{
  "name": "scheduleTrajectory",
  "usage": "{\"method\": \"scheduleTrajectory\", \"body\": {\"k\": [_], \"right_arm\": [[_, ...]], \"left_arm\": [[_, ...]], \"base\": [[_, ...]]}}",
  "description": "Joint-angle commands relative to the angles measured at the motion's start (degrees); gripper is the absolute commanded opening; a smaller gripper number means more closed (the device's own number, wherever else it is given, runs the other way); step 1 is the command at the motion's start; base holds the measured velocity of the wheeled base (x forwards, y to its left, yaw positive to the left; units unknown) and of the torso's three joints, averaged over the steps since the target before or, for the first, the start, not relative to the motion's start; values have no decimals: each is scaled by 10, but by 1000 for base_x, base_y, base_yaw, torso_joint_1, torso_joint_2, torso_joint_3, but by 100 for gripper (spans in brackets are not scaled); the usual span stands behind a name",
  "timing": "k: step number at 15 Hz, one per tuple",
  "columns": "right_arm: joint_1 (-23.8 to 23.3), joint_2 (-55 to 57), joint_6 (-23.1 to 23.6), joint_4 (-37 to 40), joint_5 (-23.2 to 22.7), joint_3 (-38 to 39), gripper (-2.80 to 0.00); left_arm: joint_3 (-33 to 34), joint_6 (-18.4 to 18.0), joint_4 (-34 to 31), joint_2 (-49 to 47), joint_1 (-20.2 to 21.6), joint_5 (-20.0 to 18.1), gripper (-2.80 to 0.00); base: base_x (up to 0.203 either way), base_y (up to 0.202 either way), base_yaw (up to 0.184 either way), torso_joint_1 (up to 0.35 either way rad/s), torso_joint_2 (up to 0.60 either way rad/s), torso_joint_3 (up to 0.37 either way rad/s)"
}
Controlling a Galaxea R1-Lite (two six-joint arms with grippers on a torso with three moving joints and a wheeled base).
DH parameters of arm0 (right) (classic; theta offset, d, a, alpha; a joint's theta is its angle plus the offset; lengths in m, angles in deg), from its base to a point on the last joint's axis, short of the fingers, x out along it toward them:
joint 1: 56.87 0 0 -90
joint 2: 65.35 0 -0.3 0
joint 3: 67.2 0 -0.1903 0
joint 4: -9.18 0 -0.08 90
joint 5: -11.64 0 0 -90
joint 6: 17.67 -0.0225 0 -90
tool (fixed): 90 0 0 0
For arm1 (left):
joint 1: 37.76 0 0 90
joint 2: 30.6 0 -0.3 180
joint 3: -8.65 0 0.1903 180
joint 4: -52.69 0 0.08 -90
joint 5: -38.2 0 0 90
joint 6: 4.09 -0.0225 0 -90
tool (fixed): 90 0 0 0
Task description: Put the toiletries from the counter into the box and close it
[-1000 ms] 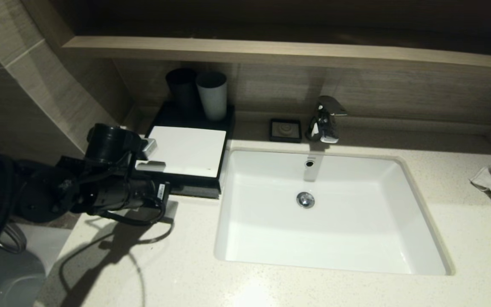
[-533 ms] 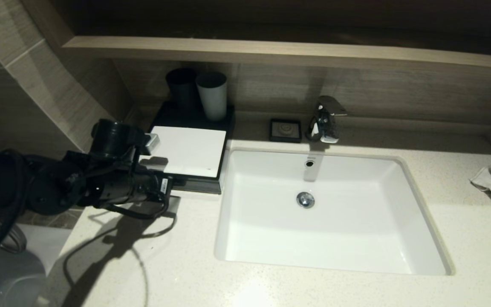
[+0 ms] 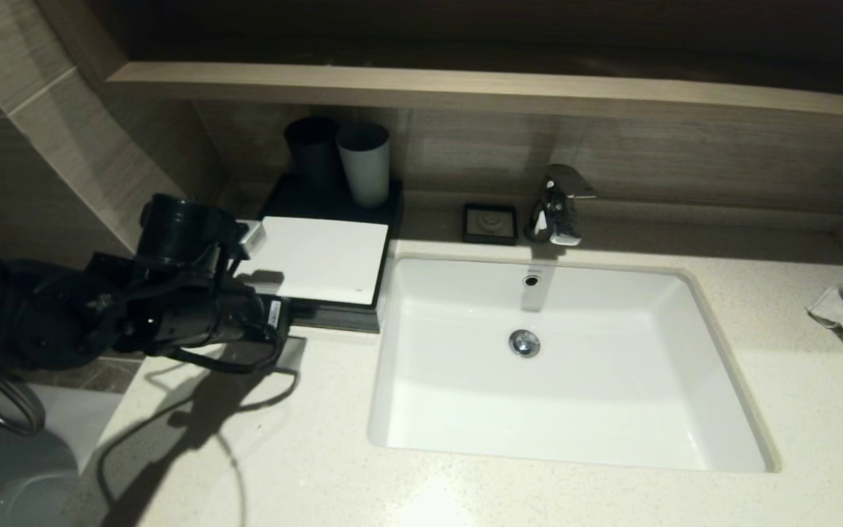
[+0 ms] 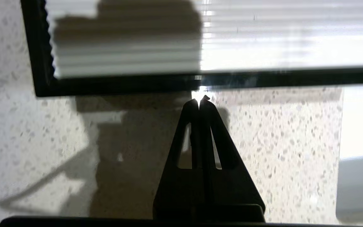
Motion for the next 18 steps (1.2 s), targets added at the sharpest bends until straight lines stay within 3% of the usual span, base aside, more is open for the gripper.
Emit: {"method": "scheduleTrajectory", "body": {"k": [1,6,13,18], "right_arm": [[0,1,0,0,0,0,-280],[0,1,0,0,0,0,-280],[0,1,0,0,0,0,-280],[0,10,0,0,0,0,-280]], "left_arm": [[5,1,-41,50,-1,-3,-280],[9,0,-138,128,-10,-6,-280],[82,4,-144,247,-25,-1,-280],[153,4,-141,366,-25,81,-280]], "base": [[0,0,0,0,0,0],[0,0,0,0,0,0],[0,0,0,0,0,0],[0,0,0,0,0,0]]}}
